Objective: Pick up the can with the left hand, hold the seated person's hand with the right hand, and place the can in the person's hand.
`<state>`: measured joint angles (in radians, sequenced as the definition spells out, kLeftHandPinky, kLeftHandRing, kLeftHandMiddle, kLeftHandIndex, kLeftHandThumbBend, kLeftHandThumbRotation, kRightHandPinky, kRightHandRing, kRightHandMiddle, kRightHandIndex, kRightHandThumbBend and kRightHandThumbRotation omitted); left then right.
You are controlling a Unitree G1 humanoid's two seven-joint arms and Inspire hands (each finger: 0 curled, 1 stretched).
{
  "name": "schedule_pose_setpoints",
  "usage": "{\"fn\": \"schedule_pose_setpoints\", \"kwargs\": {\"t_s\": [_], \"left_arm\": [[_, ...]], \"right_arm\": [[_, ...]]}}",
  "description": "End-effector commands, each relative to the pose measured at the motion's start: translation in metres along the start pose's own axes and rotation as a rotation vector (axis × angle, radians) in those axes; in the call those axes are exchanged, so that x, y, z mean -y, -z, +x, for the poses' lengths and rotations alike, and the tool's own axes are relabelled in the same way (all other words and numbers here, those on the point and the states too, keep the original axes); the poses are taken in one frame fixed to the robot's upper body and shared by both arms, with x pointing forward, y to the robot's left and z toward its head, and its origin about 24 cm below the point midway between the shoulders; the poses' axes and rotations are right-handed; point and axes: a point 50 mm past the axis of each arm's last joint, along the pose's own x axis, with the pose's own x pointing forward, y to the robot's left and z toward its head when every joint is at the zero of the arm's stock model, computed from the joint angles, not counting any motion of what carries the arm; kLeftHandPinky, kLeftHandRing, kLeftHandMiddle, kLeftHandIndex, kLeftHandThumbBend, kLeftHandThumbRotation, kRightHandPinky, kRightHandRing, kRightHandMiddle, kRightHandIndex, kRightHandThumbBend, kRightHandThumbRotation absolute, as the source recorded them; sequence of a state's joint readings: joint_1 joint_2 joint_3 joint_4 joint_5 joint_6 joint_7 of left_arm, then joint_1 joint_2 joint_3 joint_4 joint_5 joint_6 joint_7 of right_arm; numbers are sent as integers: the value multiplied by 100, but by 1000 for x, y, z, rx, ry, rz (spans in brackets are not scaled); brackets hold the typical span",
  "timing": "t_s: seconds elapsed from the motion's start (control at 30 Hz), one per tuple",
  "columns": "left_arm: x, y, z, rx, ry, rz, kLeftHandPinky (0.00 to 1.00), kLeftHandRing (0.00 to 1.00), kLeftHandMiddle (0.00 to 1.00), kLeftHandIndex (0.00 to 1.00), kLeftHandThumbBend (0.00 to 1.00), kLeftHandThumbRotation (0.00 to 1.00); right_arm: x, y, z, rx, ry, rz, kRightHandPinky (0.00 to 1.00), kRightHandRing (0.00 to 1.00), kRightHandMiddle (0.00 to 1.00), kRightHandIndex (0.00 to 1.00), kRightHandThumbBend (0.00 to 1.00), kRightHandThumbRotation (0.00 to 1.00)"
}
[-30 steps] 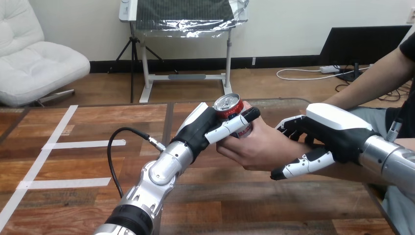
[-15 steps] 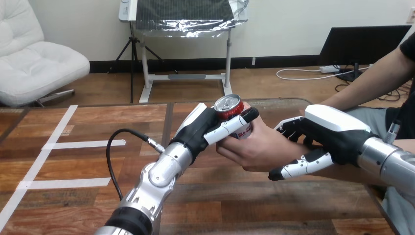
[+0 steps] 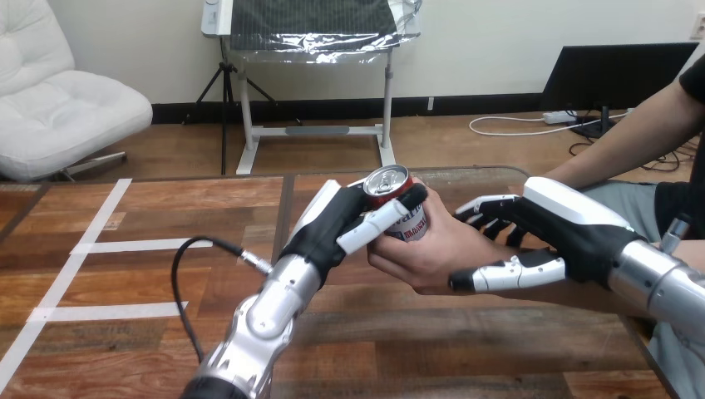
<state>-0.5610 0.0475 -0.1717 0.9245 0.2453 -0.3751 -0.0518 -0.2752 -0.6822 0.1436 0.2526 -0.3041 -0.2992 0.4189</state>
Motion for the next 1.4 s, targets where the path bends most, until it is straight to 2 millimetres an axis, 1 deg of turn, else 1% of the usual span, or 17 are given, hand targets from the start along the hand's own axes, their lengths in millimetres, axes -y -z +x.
{"fn": "schedule_pose_setpoints", "kwargs": {"t_s": [0.0, 0.17, 0.3, 0.5, 0.57, 0.6, 0.67, 0.7, 0.9, 1.13, 1.2, 1.3, 1.33, 1.37], "left_arm": [[-20, -15, -2, 102, -95, 41, 78, 88, 87, 84, 86, 94], [-22, -15, -9, 122, -137, 53, 83, 92, 93, 89, 87, 98], [-25, -16, -16, 142, -176, 47, 85, 94, 95, 91, 87, 99], [-29, -18, -28, 172, -225, 31, 91, 98, 97, 94, 83, 100], [-29, -19, -31, 177, -237, 26, 92, 98, 98, 95, 82, 100], [-32, -22, -41, 211, -280, 12, 93, 99, 99, 97, 80, 100], [-37, -27, -58, 272, -350, -15, 95, 99, 97, 97, 79, 100], [-38, -28, -62, 285, -365, -21, 95, 98, 97, 96, 79, 100], [-41, -33, -78, 355, -412, -69, 99, 98, 95, 95, 79, 100], [-41, -41, -100, 444, -476, -147, 100, 96, 92, 92, 77, 99], [-41, -43, -108, 470, -487, -155, 98, 93, 90, 90, 76, 99], [-41, -45, -119, 492, -496, -158, 96, 90, 89, 90, 76, 99], [-41, -46, -125, 505, -504, -162, 93, 88, 89, 89, 78, 100], [-42, -47, -134, 521, -514, -167, 92, 88, 88, 89, 79, 100]], "right_arm": [[2, -7, 2, 72, 89, 106, 61, 75, 79, 83, 94, 92], [1, -7, 0, 89, 131, 166, 67, 81, 85, 87, 99, 98], [0, -8, -3, 116, 173, 237, 72, 85, 88, 90, 100, 99], [0, -9, -6, 147, 219, 325, 83, 92, 93, 95, 100, 100], [1, -10, -7, 158, 237, 345, 85, 93, 94, 96, 98, 100], [1, -13, -9, 196, 278, 392, 89, 95, 96, 97, 96, 100], [1, -19, -12, 255, 339, 462, 94, 97, 98, 99, 97, 100], [2, -20, -13, 267, 353, 477, 95, 98, 98, 99, 98, 100], [1, -27, -17, 331, 397, 541, 99, 100, 100, 100, 100, 100], [-1, -42, -25, 400, 447, 594, 100, 100, 100, 100, 100, 100], [-3, -47, -29, 425, 467, 603, 100, 100, 100, 100, 100, 100], [-6, -54, -34, 460, 492, 623, 100, 100, 100, 100, 100, 100], [-8, -58, -38, 482, 504, 654, 100, 100, 100, 100, 100, 100], [-12, -63, -42, 508, 517, 693, 100, 100, 100, 100, 100, 100]]}}
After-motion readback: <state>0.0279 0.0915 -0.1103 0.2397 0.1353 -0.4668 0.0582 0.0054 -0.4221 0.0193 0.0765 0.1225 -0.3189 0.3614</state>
